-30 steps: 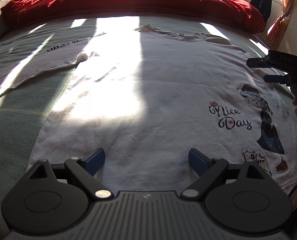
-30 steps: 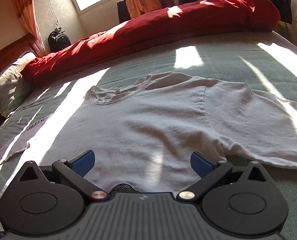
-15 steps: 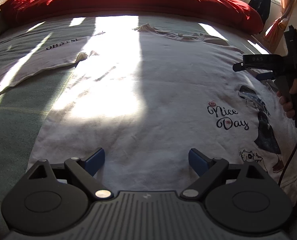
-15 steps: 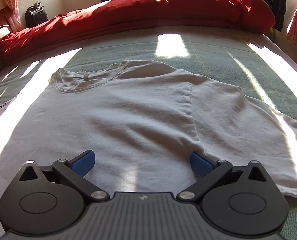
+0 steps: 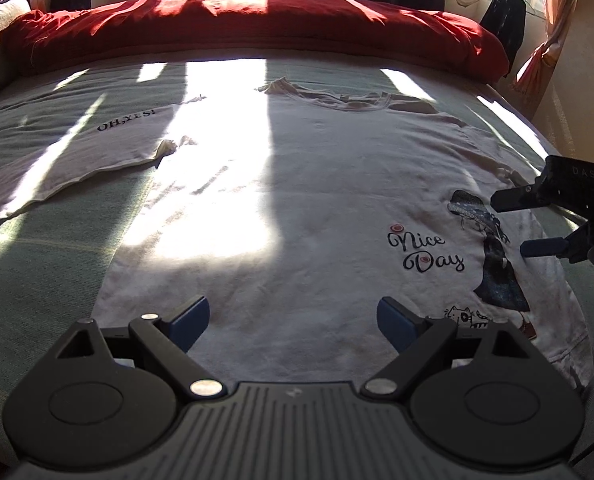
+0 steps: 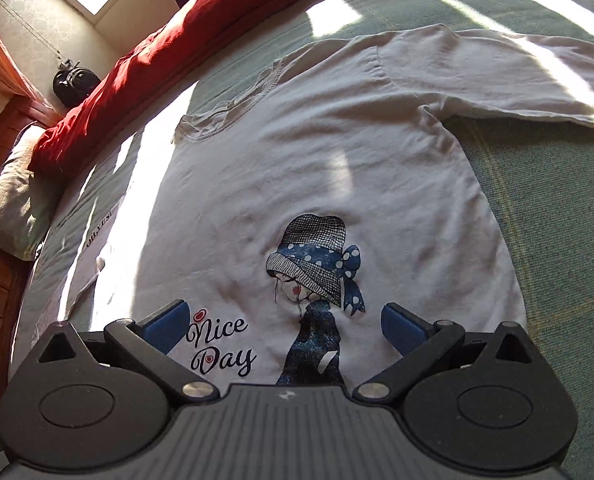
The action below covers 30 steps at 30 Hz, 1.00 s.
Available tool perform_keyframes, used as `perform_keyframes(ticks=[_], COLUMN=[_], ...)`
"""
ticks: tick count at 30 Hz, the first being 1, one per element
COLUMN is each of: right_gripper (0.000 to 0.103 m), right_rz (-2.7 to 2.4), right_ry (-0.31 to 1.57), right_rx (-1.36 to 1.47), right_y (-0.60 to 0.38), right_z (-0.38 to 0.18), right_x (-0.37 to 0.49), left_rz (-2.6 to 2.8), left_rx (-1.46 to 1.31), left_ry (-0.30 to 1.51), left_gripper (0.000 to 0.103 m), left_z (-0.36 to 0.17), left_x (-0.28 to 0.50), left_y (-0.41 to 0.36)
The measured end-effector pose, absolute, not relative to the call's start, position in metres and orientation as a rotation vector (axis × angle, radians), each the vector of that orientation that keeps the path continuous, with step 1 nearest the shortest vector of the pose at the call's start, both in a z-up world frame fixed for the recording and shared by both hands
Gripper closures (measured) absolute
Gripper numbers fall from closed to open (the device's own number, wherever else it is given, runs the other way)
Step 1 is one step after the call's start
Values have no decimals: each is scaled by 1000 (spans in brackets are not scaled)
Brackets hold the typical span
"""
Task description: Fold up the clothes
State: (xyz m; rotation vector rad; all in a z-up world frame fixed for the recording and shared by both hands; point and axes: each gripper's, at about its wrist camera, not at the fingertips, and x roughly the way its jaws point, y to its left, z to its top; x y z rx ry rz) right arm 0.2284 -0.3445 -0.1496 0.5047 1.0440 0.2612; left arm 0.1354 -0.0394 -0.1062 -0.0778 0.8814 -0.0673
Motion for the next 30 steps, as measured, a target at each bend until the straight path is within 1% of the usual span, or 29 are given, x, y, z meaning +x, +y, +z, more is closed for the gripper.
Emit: perform_keyframes(ticks=[5, 7, 12, 14, 20, 23, 26, 30], right_gripper=[0, 0, 0, 0, 0, 0, 0, 0], right_rz=[80, 75, 224, 305, 387, 376, 358, 291], right_ry=[1014, 1004, 1033, 1065, 1154, 1161, 1150, 1080], right_rx=[450, 491, 614, 628, 591, 590, 603, 526], right_y=[-367, -375, -357, -336, -292, -294, -302, -312], right_z=[-145, -139, -131, -132, -149, -155, -152, -140], right_x=[191, 180, 169, 169, 157, 147, 141, 139], left_rz=[-55, -47, -35, -33, -26, -30, -41, -84], left_rx=[-61, -74, -67, -60, -32, -12, 41, 73], left_ry=[892, 889, 876, 876, 960, 1024, 1043, 1038], left_gripper=[12, 12, 12, 12, 12, 12, 7, 7], left_z=[-106, -103, -95, -93, -115, -132, -139, -134], left_x=[123, 120, 117, 117, 115, 111, 100, 89], left_y=[-36, -32, -29, -28, -30, -32, -36, -39])
